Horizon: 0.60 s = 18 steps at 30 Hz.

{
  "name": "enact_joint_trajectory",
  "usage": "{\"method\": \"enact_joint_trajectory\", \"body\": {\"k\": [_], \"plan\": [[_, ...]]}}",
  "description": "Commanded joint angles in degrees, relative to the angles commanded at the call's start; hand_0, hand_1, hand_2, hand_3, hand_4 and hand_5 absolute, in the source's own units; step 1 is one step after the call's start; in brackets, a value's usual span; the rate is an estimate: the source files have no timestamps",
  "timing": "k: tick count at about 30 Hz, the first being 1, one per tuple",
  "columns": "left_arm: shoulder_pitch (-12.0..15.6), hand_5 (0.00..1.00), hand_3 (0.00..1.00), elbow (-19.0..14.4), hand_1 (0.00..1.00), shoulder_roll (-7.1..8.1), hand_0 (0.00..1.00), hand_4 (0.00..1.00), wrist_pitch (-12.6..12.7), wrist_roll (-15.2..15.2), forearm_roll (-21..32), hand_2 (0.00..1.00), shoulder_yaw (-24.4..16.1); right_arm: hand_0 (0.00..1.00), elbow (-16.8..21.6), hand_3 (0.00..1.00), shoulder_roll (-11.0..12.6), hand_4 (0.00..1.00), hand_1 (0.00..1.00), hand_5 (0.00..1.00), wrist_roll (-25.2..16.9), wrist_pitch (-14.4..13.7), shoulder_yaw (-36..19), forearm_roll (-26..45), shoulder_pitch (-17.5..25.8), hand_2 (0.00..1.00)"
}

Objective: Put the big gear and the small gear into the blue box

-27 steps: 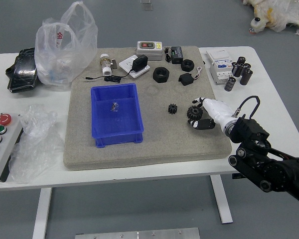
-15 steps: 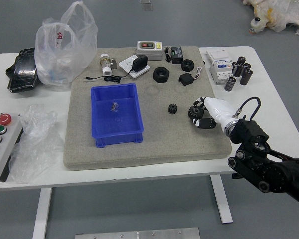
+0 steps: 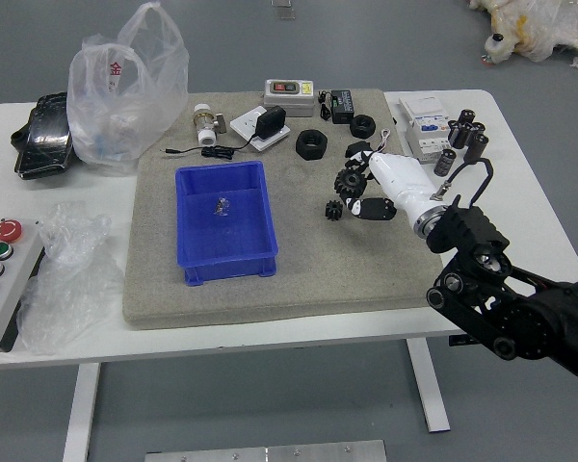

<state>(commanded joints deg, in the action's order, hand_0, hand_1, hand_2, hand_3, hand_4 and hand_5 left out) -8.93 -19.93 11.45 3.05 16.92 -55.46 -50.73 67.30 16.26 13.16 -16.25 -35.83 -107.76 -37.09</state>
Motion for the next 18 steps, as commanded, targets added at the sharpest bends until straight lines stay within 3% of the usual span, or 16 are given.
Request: {"method": "enact_joint_trajectory", "body": {"k": [2,3,8,9,14,15,18], "plan": [[0.0,0.359,0.651,0.0,0.579,0.01,0.651,0.674,0.0,0.1,-0.2,0.556,-0.1,0.654,0.3,0.561,-1.2,0.286,0.601,0.002,-0.1,0.2,1.9,0.0,-1.6,0.412],[0.0,0.360,0.650,-0.1,0.578,0.00,0.651,0.674,0.0,0.2,-0.2,0.556,-0.2,0.665,0.3,0.588,-1.7,0.314,0.607,0.002,-0.1,0.5,2.7,-0.1,-2.2,0.470],[-0.2,0.360,0.650,-0.1,0.578,0.06,0.651,0.674,-0.2,0.3,-0.5,0.556,-0.3,0.665,-0.4,0.588,-4.5,0.314,0.607,0.002,-0.1,2.5,7.5,-1.0,-6.1,0.470],[-0.2,0.360,0.650,-0.1,0.578,0.09,0.651,0.674,-0.2,0.3,-0.5,0.556,-0.3,0.675,-0.4,0.626,-4.8,0.244,0.632,0.002,-0.2,2.8,8.3,-1.0,-6.8,0.572],[-0.3,0.360,0.650,-0.1,0.578,0.23,0.651,0.674,-0.3,0.4,-0.9,0.556,-0.5,0.675,-0.5,0.626,-6.2,0.244,0.632,0.002,-0.7,4.3,11.8,-0.4,-9.7,0.572],[-0.3,0.360,0.650,-0.1,0.577,0.25,0.651,0.674,-0.3,0.4,-0.9,0.556,-0.6,0.696,-0.5,0.670,-6.4,0.331,0.695,0.123,-0.8,4.6,12.3,-0.2,-10.0,0.672],[-0.3,0.360,0.650,-0.2,0.577,0.30,0.651,0.674,-0.3,0.5,-1.0,0.556,-0.7,0.696,-0.7,0.670,-7.0,0.331,0.695,0.123,-1.2,5.5,13.8,0.7,-10.5,0.672]]}}
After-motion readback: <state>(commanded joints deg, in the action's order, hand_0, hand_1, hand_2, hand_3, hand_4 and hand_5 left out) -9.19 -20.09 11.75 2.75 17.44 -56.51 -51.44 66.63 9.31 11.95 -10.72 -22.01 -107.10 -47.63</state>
